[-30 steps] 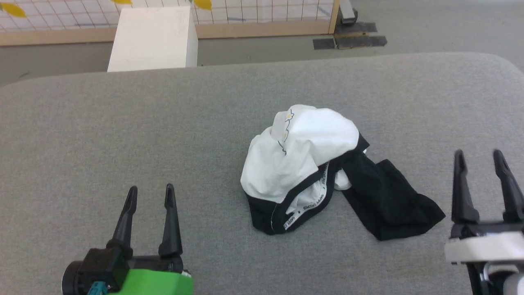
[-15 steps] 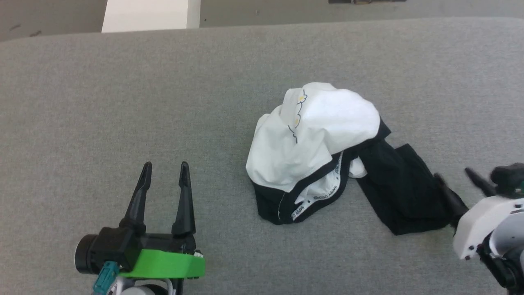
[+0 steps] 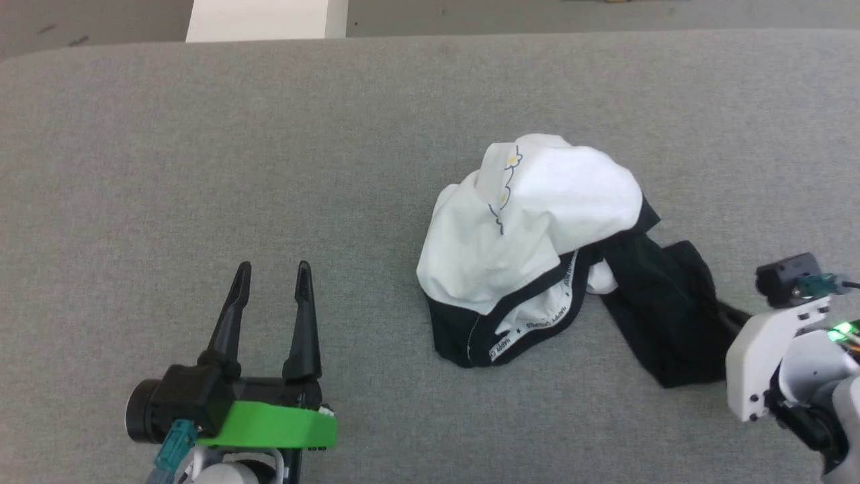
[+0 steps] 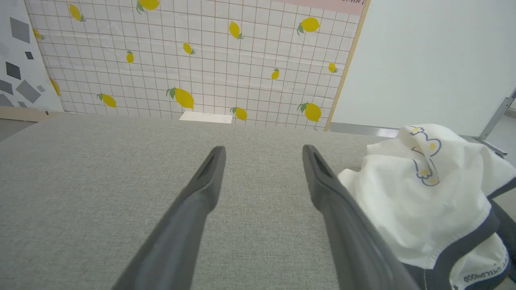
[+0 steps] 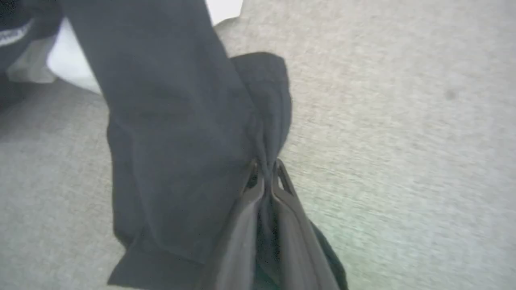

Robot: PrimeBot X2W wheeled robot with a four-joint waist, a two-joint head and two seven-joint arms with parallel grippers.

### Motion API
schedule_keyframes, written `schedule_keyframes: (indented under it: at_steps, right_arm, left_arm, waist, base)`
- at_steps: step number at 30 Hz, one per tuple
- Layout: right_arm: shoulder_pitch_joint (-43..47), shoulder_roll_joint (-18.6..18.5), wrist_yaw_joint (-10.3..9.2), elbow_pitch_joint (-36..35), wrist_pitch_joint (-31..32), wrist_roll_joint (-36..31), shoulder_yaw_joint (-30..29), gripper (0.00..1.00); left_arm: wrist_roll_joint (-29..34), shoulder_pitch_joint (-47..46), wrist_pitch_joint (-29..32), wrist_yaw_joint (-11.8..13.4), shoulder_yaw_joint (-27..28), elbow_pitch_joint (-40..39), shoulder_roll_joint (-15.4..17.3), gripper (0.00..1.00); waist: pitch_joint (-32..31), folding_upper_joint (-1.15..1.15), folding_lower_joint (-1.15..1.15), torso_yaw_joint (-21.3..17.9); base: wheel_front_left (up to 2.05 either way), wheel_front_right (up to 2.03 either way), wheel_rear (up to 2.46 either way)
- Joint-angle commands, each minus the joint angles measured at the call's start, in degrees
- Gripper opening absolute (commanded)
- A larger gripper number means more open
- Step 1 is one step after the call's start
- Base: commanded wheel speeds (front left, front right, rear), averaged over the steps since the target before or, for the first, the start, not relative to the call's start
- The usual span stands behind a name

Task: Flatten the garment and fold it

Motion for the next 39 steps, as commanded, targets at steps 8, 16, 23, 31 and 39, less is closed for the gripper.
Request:
schedule_keyframes:
  at_steps: [8,16,23,31,39]
  right_arm:
    - [-5.88,-3.68,-0.10,-2.20,-6.27,-2.53,-10.48,0.00]
    - [2.78,-6.28,-0.10,2.40,-6.79,-9.21,-27.64,0.00]
    - [10.52,-2.06,-0.10,8.44,-7.30,-13.66,-32.72,0.78]
    - [6.11,1.45,-0.10,5.63,-12.38,-12.41,-28.24,1.00]
    - [1.77,0.45,-0.10,-5.71,-8.55,-4.39,-14.02,1.00]
  left_arm:
    - [0.42,1.20,-0.45,-0.29,1.01,0.58,-0.42,1.00]
    - [0.47,2.39,-0.45,-0.68,1.16,1.35,-0.46,1.00]
    - [1.10,3.43,-0.45,-1.08,1.64,2.80,-0.40,1.00]
    - [1.42,3.35,-0.45,-1.86,1.39,3.95,-0.30,1.00]
    - [0.88,3.35,-0.45,-2.16,0.65,4.20,-0.35,1.00]
  waist:
    - [-4.27,0.00,0.00,-2.63]
    - [-4.32,0.00,0.00,-1.19]
    - [-4.99,0.00,0.00,-0.48]
    - [-6.93,0.00,0.00,-0.73]
    - [-7.00,0.00,0.00,0.60]
  base:
    - [0.00,0.00,0.00]
    - [0.00,0.00,0.00]
    - [0.00,0.00,0.00]
    - [0.00,0.00,0.00]
    - [0.00,0.00,0.00]
